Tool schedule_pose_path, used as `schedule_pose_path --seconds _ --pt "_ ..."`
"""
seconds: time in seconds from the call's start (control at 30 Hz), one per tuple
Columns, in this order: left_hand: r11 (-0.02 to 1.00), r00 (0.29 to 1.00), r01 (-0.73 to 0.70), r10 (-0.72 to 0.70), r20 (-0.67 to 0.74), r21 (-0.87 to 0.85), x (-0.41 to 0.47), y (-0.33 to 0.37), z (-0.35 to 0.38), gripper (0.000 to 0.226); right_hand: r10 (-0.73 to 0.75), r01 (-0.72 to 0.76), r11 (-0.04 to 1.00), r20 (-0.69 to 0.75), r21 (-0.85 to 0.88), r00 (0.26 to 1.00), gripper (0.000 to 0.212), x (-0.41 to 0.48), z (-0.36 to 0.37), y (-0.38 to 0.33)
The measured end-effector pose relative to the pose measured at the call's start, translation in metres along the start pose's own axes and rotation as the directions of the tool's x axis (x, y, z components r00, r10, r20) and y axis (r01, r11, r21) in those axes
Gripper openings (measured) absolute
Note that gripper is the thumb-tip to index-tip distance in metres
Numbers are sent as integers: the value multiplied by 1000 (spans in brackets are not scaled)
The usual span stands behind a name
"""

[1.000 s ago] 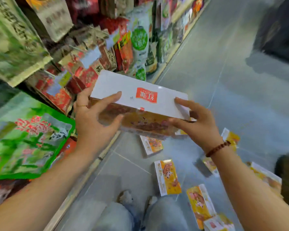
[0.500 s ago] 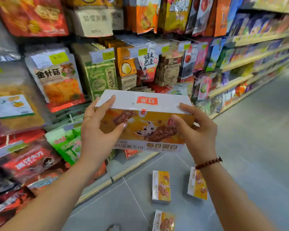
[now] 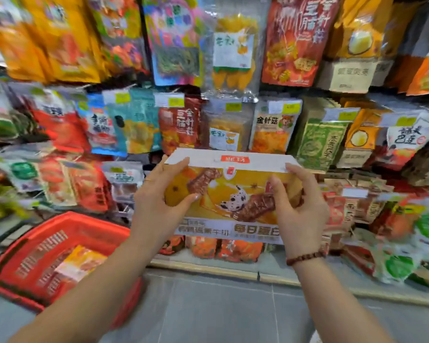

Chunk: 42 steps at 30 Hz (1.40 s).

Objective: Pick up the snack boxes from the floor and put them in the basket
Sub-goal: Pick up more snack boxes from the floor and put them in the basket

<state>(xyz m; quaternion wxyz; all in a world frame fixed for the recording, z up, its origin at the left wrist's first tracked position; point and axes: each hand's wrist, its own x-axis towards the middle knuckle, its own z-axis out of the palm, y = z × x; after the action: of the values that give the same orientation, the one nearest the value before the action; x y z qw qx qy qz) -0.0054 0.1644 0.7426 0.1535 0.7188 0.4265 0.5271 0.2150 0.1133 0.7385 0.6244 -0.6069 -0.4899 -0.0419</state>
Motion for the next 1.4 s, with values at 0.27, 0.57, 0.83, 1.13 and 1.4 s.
schedule_pose_path --seconds 0.27,0.57,0.83,1.13,1.4 --pt "963 996 90 -92 -6 254 -6 -88 -150 65 26 122 965 544 -234 839 106 -66 130 -89" --pt "896 969 243 -242 -50 373 -21 -208 -315 75 -36 215 959 675 -183 737 104 -160 298 -186" --pt "869 939 339 -332 -84 360 -17 -293 -369 70 28 136 977 730 -165 683 96 -202 389 -203" --pt "822 876 444 -482 20 357 33 -410 -373 68 180 41 963 746 -267 641 94 -220 500 -181" --pt "783 836 487 -546 52 388 87 -502 -379 55 289 -84 951 764 -297 577 83 -220 598 -166"
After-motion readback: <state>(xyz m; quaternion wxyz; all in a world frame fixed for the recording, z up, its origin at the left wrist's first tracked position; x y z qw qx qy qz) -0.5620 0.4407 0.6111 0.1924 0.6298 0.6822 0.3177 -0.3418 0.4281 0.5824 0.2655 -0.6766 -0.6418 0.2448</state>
